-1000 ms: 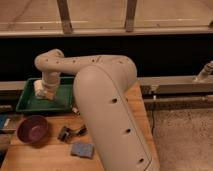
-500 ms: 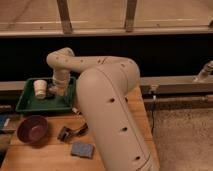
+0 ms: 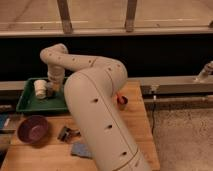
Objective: Wipe tray with towel
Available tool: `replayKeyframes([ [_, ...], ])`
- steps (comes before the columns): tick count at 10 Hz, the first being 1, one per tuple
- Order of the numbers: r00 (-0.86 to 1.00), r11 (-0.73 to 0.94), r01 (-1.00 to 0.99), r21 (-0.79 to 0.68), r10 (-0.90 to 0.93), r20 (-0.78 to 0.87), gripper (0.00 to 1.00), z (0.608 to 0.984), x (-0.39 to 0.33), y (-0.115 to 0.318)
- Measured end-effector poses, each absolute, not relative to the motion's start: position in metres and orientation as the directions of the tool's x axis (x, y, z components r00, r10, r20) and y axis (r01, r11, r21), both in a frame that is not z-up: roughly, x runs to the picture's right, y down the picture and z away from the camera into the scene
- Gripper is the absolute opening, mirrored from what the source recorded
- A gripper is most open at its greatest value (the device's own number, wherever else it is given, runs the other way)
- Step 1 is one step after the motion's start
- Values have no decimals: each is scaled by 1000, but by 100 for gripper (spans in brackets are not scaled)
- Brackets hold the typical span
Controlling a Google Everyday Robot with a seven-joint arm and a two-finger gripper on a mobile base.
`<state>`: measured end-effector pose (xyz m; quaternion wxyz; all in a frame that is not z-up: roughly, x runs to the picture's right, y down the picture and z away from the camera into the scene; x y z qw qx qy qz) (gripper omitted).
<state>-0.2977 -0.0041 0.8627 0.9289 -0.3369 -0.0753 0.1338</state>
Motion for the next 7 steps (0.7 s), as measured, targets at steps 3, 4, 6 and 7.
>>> replayKeyframes([
  [3,958,742,-131,-658,266,109,0,822,-323,26],
  [4,958,737,-132,-663,267,106,0,815,-326,36],
  [6,954,717,-160,-679,288,79,0,808,-324,59],
  [7,951,705,-180,-686,303,62,0,811,-320,66],
])
